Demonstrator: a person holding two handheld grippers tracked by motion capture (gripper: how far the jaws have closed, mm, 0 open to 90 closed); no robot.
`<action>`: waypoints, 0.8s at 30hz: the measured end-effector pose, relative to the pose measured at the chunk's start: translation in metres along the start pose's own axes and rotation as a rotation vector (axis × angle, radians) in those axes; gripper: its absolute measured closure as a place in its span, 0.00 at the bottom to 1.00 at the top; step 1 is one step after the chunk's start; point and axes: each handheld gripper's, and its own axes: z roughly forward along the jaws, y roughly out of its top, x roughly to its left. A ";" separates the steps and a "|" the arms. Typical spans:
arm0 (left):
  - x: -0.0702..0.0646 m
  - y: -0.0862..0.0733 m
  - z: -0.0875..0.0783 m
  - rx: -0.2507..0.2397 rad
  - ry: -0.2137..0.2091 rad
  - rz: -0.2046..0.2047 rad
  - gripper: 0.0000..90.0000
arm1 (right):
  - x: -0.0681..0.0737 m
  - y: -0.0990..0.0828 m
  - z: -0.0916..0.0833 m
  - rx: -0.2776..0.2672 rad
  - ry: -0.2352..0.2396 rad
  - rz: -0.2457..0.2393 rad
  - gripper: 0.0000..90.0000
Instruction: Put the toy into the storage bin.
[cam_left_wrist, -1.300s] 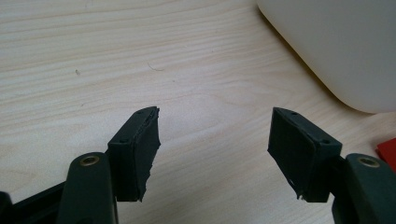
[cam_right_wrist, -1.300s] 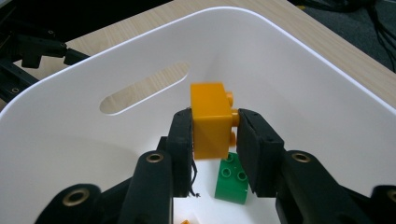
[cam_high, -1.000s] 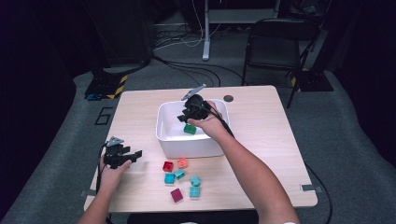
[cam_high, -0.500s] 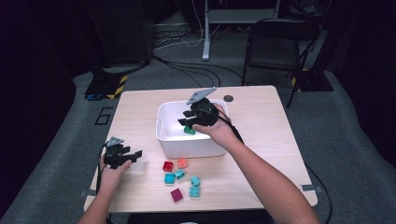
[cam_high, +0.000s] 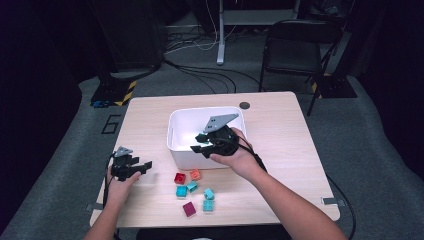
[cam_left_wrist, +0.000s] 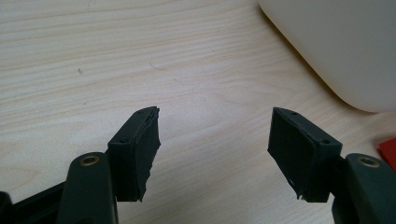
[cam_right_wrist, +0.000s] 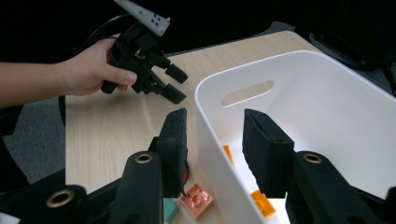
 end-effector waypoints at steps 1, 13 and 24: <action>0.000 0.000 0.000 0.000 0.000 0.001 0.37 | 0.002 -0.003 0.002 0.002 0.002 -0.003 0.67; 0.000 0.000 0.000 0.001 0.000 0.001 0.37 | 0.012 -0.050 0.021 0.047 -0.012 0.011 0.67; 0.000 0.000 0.000 0.009 -0.002 0.004 0.37 | 0.022 -0.087 0.030 0.063 -0.017 0.045 0.67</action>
